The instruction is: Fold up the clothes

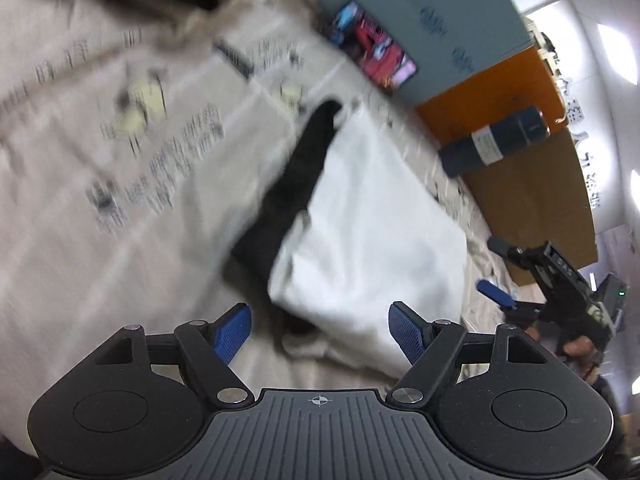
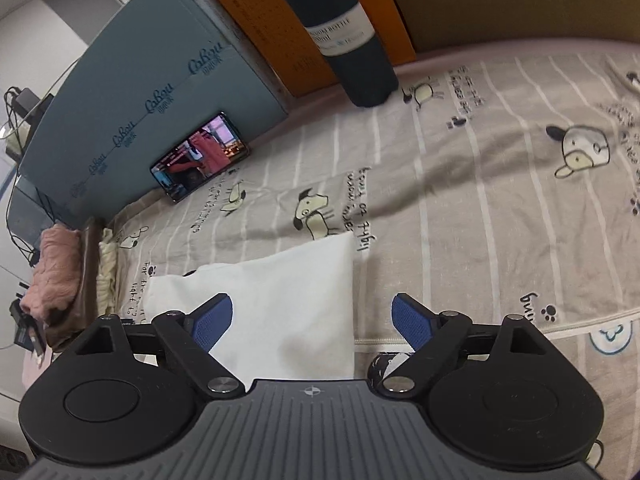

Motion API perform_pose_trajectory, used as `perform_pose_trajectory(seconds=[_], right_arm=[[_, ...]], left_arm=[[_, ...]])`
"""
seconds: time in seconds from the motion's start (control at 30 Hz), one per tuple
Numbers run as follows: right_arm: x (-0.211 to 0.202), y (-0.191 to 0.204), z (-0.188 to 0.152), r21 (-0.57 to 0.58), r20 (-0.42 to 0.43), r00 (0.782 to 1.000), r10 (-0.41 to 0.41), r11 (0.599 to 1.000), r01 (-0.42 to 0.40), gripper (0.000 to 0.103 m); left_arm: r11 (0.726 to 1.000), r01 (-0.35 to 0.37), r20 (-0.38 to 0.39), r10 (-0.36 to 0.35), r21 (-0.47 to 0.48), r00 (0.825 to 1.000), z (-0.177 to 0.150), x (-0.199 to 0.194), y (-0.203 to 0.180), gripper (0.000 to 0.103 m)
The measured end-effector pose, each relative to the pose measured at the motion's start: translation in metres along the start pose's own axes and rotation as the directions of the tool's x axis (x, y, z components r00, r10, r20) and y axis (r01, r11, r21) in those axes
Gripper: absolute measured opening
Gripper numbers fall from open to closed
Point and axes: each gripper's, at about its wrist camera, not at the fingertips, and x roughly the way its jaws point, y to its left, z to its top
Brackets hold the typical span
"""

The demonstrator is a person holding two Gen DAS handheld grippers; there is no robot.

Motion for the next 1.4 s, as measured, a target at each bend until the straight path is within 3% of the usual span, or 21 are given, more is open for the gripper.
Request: perform_pose_trajectory(seconds=[0.07,0.27,0.43,0.47,0.53,0.57,0.63,0.67,0.73,0.8,0.9,1.03,1.17,1.4], right_arm=[[0.007,-0.005,0.001,0.019,-0.008,1.0,0.006,1.0,-0.006,0.086],[0.029,-0.018,0.006,0.048,-0.04,0.998,0.053,0.998,-0.051,0.086],[0.044,-0.024,0.01,0.061,-0.057,0.994,0.097,0.994,-0.093,0.087],[0.046,-0.023,0.01,0.054,-0.061,0.992,0.11,0.993,-0.107,0.087],[0.05,-0.02,0.011,0.042,-0.062,0.99,0.123,0.992,-0.12,0.087],[0.051,-0.018,0.011,0.037,-0.056,0.991,0.124,0.992,-0.122,0.083],[0.054,-0.014,0.01,0.022,-0.06,0.99,0.126,0.992,-0.125,0.053],[0.056,-0.012,0.009,0.012,-0.069,0.99,0.125,0.992,-0.124,0.034],[0.055,-0.007,0.005,-0.027,-0.059,0.991,0.12,0.992,-0.122,0.026],[0.047,-0.001,0.003,-0.074,-0.028,0.991,0.135,0.988,-0.136,0.015],[0.032,0.006,0.007,-0.115,0.007,0.983,0.181,0.977,-0.179,0.01],[0.004,0.019,0.012,-0.209,0.069,0.97,0.235,0.954,-0.216,0.01],[-0.027,0.02,0.025,-0.264,0.147,0.958,0.245,0.943,-0.201,0.01],[-0.09,-0.016,0.068,-0.305,0.335,0.927,0.17,0.95,-0.065,0.009]], left_arm=[[1.0,0.002,-0.015,-0.002,-0.013,1.0,-0.004,0.005,0.0,0.078],[0.995,0.043,0.033,-0.04,-0.088,0.999,-0.005,0.015,0.006,0.082],[0.996,0.038,0.087,-0.031,-0.08,0.996,-0.002,0.031,-0.003,0.079],[0.998,0.019,0.099,-0.013,-0.063,0.995,-0.003,0.034,-0.006,0.077],[0.999,-0.04,0.123,0.041,-0.008,0.992,-0.005,0.038,-0.015,0.06],[0.997,-0.076,0.135,0.072,0.024,0.988,-0.007,0.04,-0.02,0.055],[0.986,-0.145,0.158,0.131,0.083,0.979,-0.01,0.045,-0.027,0.036],[0.98,-0.167,0.167,0.148,0.107,0.975,-0.011,0.047,-0.03,0.033],[0.967,-0.204,0.186,0.174,0.156,0.967,-0.012,0.048,-0.037,0.022],[0.949,-0.235,0.21,0.191,0.21,0.959,-0.014,0.048,-0.047,0.02],[0.921,-0.271,0.249,0.203,0.28,0.947,-0.015,0.045,-0.063,0.018],[0.882,-0.288,0.309,0.174,0.373,0.935,-0.015,0.039,-0.089,0.017],[0.85,-0.266,0.348,0.105,0.455,0.932,-0.01,0.039,-0.119,0.017],[0.788,-0.169,0.334,-0.049,0.592,0.941,0.004,0.077,-0.186,0.017]])
